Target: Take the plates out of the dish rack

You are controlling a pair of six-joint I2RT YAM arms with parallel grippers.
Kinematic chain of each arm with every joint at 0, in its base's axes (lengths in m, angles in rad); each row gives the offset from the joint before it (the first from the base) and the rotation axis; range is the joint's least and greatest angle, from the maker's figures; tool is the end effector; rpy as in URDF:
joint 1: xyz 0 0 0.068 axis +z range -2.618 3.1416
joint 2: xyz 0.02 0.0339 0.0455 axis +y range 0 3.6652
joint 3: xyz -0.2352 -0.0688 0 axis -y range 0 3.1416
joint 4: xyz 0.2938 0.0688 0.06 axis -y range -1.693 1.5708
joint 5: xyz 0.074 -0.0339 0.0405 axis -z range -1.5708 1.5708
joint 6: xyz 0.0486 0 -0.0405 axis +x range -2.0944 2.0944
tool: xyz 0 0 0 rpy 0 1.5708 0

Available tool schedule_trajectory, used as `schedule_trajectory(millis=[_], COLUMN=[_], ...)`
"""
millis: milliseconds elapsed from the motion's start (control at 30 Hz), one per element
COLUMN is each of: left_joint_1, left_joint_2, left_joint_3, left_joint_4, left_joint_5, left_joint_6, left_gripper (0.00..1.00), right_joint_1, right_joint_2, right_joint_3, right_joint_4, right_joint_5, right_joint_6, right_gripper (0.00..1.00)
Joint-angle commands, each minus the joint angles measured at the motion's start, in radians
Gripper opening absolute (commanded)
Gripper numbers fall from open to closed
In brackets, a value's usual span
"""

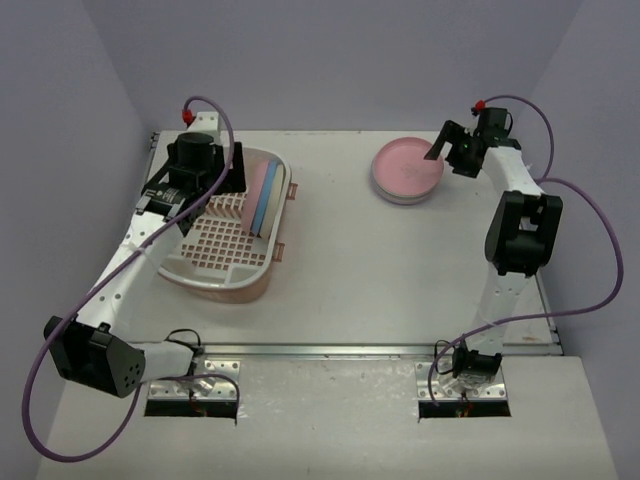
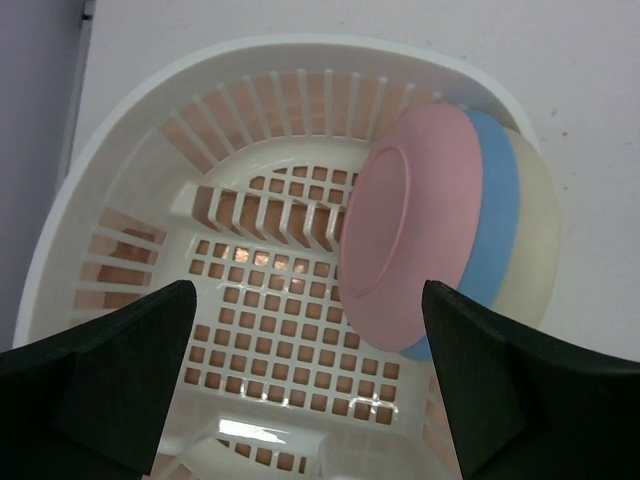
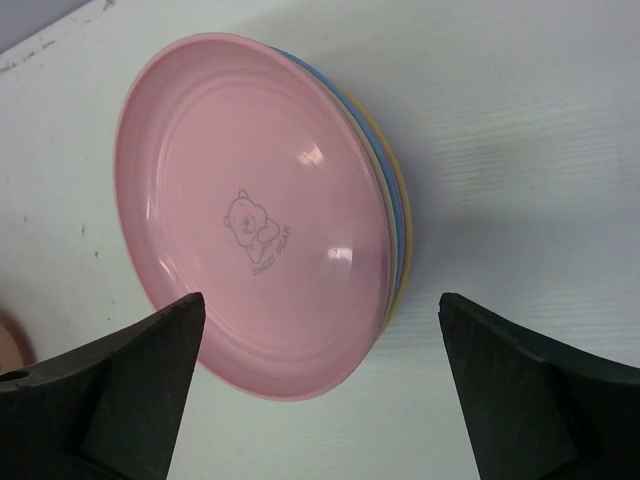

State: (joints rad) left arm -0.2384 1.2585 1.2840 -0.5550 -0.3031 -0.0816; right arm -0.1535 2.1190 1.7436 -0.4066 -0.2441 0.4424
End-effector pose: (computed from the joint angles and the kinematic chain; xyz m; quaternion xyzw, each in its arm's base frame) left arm 0.3375 -0.0671 0.3440 -0.0077 0.8608 0.0510 0.5063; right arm 0.5195 -0.0685 0.1770 0.2243 0.8897 0.1661 0.3612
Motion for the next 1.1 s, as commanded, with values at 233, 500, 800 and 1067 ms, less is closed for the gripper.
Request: schedule_trajectory(millis=[233,500,800,1067], left_joint_1=[-0.156,-0.158,-0.16,-0.16], left_joint_2=[0.077,0.092,0.125,0.166], left_joint_3=[-0.095,-0.162,-0.21,-0.182], left_joint_4=[-0.002,0.0,0.018,0.087], left_joint_5=[-0.229,-0.128,-0.052,-0.101], left_joint_6=[0.144,0.176,0.156,0.153], left_gripper=[0.66,0.64,0.64,0.65], right_joint_1=[0.005,0.006,0.006,0.006], right_joint_2=[-0.534,-0.721,-0.716,-0.725], right_joint_3=[-0.374,-0.612,-0.568,-0.584], right_joint_4=[0.078,0.127,0.095,0.108], right_joint_5=[0.033,-0.044,-0.071,-0.074], right_joint_6=[-0.144,-0.142,-0.134,-0.134], right_gripper=[0.99,0.99,0.99,0.99])
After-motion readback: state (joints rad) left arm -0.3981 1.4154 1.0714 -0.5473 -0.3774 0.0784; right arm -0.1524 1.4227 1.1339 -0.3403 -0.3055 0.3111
